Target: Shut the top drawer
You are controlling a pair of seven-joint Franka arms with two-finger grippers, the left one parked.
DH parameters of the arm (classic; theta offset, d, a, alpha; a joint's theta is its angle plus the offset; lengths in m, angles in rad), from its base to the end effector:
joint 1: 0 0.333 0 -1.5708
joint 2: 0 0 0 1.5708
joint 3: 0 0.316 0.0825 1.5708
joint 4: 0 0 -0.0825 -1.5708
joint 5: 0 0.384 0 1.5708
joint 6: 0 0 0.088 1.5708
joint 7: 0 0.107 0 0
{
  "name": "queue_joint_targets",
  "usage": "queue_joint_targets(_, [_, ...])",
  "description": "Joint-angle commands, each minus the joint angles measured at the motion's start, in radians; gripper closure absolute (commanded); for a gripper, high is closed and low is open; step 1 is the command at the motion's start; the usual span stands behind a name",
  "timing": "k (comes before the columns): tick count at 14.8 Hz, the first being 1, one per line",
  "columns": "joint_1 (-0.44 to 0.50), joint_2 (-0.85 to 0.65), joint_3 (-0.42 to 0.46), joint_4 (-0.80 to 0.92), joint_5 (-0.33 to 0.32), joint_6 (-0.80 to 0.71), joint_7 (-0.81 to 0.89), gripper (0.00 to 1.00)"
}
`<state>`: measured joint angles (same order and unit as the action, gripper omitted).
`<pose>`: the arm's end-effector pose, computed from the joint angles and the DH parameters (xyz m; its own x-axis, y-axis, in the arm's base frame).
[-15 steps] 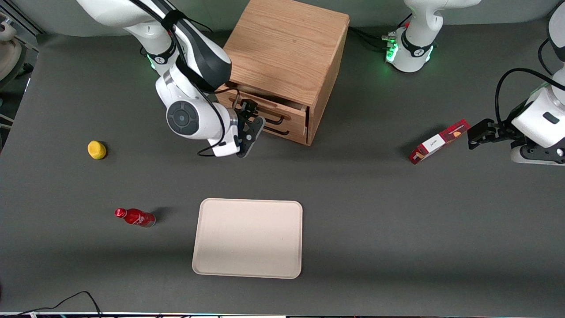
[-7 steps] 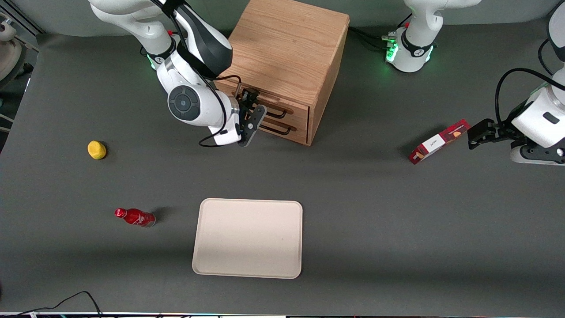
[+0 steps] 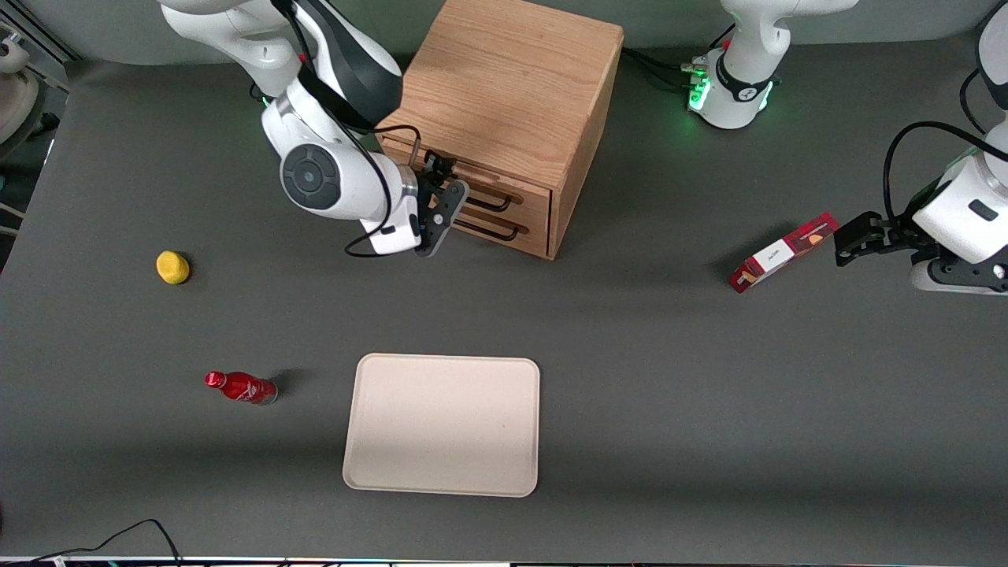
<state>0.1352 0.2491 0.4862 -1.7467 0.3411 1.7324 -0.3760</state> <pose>0.4801 0.3578 0.4339 0.6029 0.7941 -0.0769 0.6774 -0.5604 -0.4765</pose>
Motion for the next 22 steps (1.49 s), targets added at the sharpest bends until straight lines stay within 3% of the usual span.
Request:
queue_joint_targets(1, [-0.009, -0.010, -0.001, 0.091, 0.024, -0.095, 0.038, 0.00])
queue_joint_targets(4, [-0.013, -0.077, -0.021, 0.134, 0.009, -0.123, 0.043, 0.00])
queue_joint_targets(6, [-0.006, -0.184, -0.082, 0.136, -0.025, -0.152, 0.142, 0.00])
queue_joint_targets(9, [-0.011, -0.354, -0.150, 0.128, -0.239, -0.195, 0.383, 0.00])
queue_joint_targets(10, [-0.014, -0.379, -0.190, 0.125, -0.276, -0.255, 0.402, 0.00])
queue_joint_targets(12, [-0.011, -0.407, -0.324, 0.124, -0.286, -0.315, 0.393, 0.00])
queue_joint_targets(17, [-0.014, -0.441, -0.552, 0.057, -0.324, -0.294, 0.390, 0.00])
queue_joint_targets(19, [-0.016, -0.474, -0.599, -0.023, -0.326, -0.234, 0.388, 0.00])
queue_joint_targets(22, [-0.013, -0.514, -0.604, -0.112, -0.343, -0.175, 0.442, 0.00])
